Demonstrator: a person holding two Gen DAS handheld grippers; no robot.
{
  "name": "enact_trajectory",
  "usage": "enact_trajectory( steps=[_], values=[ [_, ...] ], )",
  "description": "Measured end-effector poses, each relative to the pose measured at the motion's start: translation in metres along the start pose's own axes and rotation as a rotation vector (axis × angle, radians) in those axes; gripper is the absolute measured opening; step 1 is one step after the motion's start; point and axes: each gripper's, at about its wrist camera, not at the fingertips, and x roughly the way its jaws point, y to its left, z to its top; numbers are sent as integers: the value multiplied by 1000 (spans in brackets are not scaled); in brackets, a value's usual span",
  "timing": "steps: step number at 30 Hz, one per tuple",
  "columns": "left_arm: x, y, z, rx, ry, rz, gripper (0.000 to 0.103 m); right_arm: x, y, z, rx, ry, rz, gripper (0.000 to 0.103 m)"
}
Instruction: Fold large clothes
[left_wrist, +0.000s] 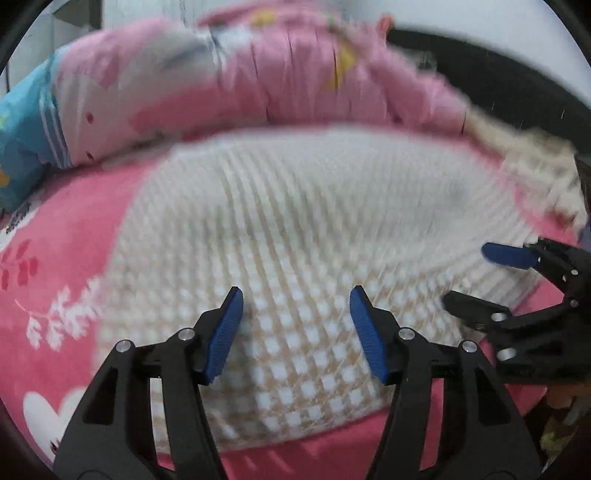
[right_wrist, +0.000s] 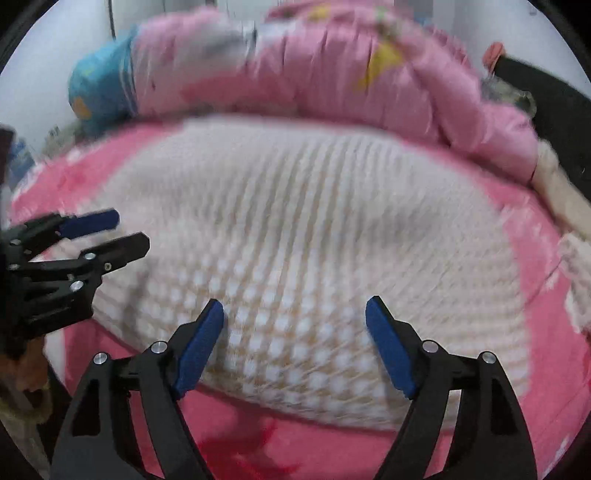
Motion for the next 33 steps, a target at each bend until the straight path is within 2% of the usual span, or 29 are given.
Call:
enact_trajectory(
  steps=[2,3,6,8,9,11,12,14,16,17,19,21,22,23,26,33],
  values=[
    [12,-14,-9,91,-29,86,59,8,-6,0,21,-1,18,85],
    [11,-18,-10,100,-38,98,59,1,-10,5,40,12,26,85],
    [-17,-3,-4,14,-29,27,59,-38,-19,3,33,-26,3,83],
    [-43,16,-12,-41,-80,0,59,-64,-30,-9,42,-76,-26,83],
    [-49,25,-19,-62,-95,11,59,-71,-41,-15,60,-93,-75,83],
    [-40,48,-28,-126,-66,38,60,-62,-62,-25,111,-77,-146,83],
    [-23,64,-35,-181,-14,14,59,-40,-83,-32,164,-22,-169,83],
    [-8,80,-42,-232,-4,-36,59,-11,-103,-49,249,51,-58,85],
    [-19,78,-42,-236,-22,-35,60,-24,-101,-48,239,19,-79,84],
    [-27,76,-41,-244,-24,-54,64,-35,-97,-48,237,12,-83,84],
    [-45,76,-49,-261,-35,-76,66,-60,-88,-56,241,-26,-30,84],
    [-67,75,-57,-265,-61,-74,69,-81,-79,-67,223,-64,-47,86],
    [-81,73,-64,-269,-83,-75,75,-89,-75,-72,218,-77,-42,87],
    [-95,70,-71,-270,-106,-71,82,-97,-73,-75,218,-89,-28,90],
    [-131,51,-89,-268,-147,-46,89,-120,-56,-94,210,-106,-3,92],
    [-180,23,-99,-244,-191,20,94,-169,-15,-115,163,-154,-38,95]
  ],
)
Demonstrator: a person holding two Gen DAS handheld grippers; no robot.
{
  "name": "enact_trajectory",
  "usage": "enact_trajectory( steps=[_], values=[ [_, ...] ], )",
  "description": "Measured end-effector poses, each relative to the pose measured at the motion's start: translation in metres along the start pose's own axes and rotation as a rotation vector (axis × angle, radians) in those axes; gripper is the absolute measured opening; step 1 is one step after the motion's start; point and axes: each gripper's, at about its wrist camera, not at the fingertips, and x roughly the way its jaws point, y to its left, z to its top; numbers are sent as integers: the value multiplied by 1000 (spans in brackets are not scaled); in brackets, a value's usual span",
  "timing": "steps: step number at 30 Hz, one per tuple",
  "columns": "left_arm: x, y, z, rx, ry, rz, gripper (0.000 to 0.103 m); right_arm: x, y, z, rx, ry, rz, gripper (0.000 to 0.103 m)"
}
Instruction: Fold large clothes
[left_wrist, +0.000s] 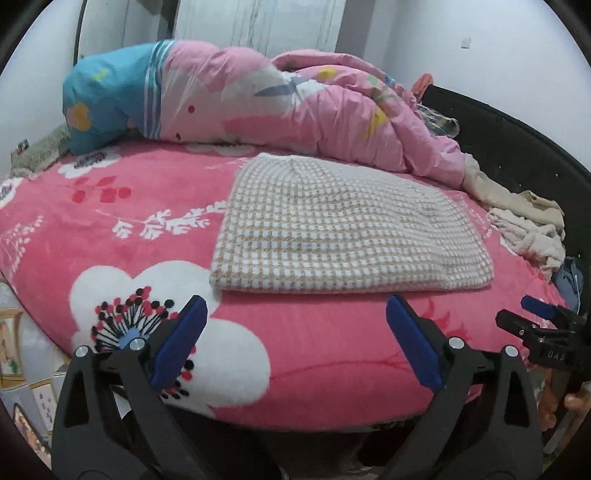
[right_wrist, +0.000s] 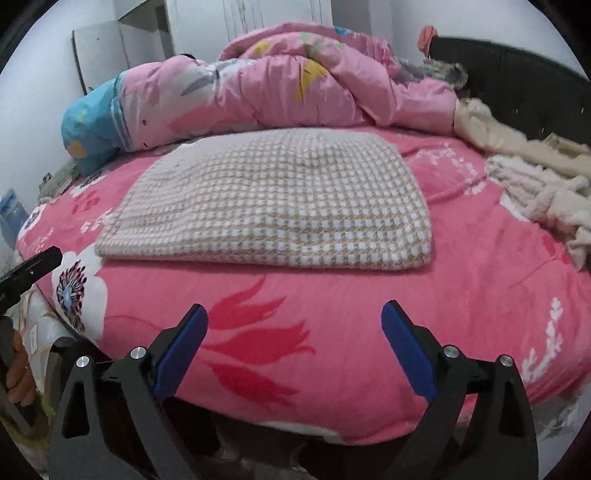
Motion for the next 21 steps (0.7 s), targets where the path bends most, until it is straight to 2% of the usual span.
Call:
enact_trajectory(
  steps=[5,9,14,16,19,21],
  values=[
    [-18,-16,1,74,-58,84,95,-22,27,-3,-17,-75,-54,97],
    [-22,-12,2,33,-51,121,95,-21,46,-2,-38,-63,-92,97],
    [-27,-13,4,59,-92,274,95,-21,57,4,-58,-67,-144,97],
    [-28,-14,6,59,-88,295,95,-21,58,6,-45,-68,-154,97],
    [-28,-13,8,42,-74,280,95,-22,60,9,-36,-81,-182,97],
    [-26,-14,8,38,-79,296,95,-24,61,10,-43,-92,-199,97]
  ],
)
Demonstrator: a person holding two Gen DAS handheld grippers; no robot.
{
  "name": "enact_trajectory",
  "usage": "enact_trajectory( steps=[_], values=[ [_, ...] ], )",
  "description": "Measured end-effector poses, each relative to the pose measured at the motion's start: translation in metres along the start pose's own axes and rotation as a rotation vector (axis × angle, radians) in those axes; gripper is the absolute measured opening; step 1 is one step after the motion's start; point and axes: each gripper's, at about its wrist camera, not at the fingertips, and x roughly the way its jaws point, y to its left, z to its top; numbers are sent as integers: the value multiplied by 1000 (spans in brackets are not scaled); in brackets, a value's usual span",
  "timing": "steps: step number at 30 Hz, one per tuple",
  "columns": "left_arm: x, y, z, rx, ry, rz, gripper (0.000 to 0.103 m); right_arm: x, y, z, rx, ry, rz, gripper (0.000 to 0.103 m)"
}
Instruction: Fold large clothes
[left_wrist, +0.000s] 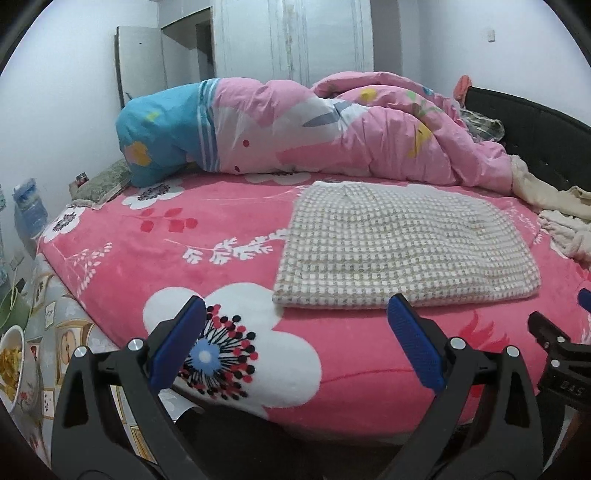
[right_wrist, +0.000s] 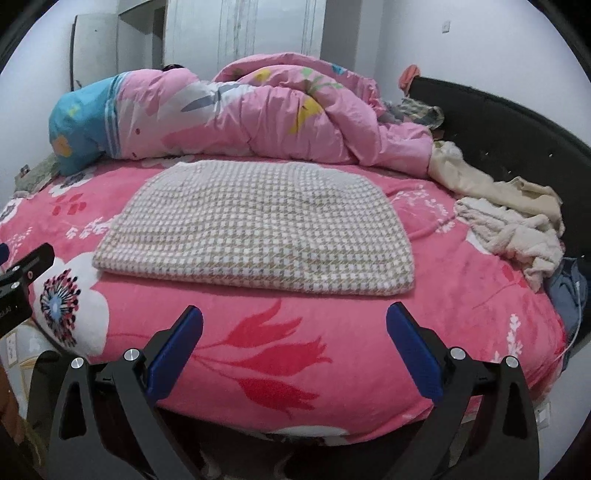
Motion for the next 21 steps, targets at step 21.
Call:
enact_trajectory(
  steps=[21],
  values=[
    [32,-2,-16,-70,173,-56,95,11,-3,-5,20,77,14,97]
  ],
)
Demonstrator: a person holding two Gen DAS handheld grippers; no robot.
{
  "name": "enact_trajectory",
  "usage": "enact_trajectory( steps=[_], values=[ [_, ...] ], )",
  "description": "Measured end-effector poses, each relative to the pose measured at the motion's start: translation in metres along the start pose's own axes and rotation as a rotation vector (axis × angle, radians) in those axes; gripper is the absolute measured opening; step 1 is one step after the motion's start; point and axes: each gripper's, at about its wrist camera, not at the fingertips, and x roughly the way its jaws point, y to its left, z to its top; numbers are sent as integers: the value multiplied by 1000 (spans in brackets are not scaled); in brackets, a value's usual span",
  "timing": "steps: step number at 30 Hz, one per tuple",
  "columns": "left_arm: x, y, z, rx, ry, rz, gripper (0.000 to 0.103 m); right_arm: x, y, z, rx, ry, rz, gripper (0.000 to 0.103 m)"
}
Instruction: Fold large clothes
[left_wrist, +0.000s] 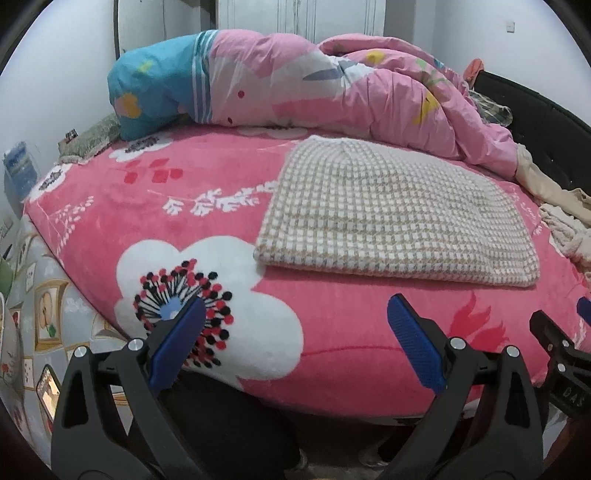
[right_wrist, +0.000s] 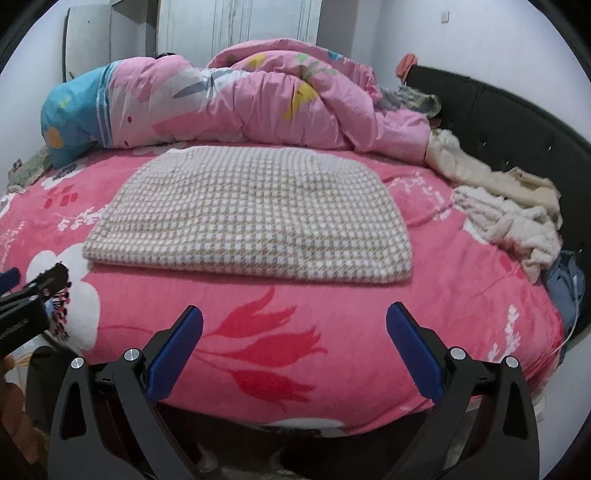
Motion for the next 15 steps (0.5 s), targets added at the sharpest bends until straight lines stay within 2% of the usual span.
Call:
enact_trajectory(
  steps=[11,15],
  values=[
    [6,-10,-3,0,48,-32,95,1,8,2,-24,9,37,97],
    [4,-12,-4,9,43,-29,95,0,11,1,-38,10,37,97]
  ],
)
